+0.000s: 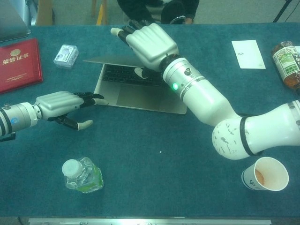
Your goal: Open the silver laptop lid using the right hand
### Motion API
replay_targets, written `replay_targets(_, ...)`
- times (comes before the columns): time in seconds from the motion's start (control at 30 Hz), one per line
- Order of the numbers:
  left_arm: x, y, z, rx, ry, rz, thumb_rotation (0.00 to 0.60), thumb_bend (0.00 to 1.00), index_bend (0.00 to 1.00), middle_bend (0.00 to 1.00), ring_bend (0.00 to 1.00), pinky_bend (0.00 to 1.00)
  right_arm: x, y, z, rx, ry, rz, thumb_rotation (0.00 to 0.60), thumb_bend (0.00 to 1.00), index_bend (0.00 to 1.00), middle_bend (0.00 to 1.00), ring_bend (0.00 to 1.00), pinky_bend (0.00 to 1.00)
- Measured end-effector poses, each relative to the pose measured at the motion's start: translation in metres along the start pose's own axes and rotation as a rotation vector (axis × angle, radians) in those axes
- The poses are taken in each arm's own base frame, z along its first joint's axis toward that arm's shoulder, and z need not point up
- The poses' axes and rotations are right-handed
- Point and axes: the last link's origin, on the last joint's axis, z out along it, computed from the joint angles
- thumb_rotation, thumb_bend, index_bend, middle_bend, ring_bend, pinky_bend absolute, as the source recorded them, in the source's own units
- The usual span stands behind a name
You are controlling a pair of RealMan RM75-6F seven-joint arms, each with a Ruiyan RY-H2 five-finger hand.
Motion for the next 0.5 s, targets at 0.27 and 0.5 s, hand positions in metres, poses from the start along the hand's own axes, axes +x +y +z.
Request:
replay_targets(0.27,0.0,0.001,0.0,-0.002,-0.003,0.002,0.191,0.42,0.05,0.02,0.0,0.07,0.01,0.018,0.004,-0.045,0.024,-0.004,0.6,0.27,0.09,0.13,0.01,0.11)
replay_targets(0.5,0.0,0.0,-0.001,0.0,-0.004,0.001,0.191,0.42,0.05,0.02,0.0,0.07,0.018,0.037,0.01,-0.096,0.042,-0.004,0.6,0.27,0.09,0.13,0.01,0.11)
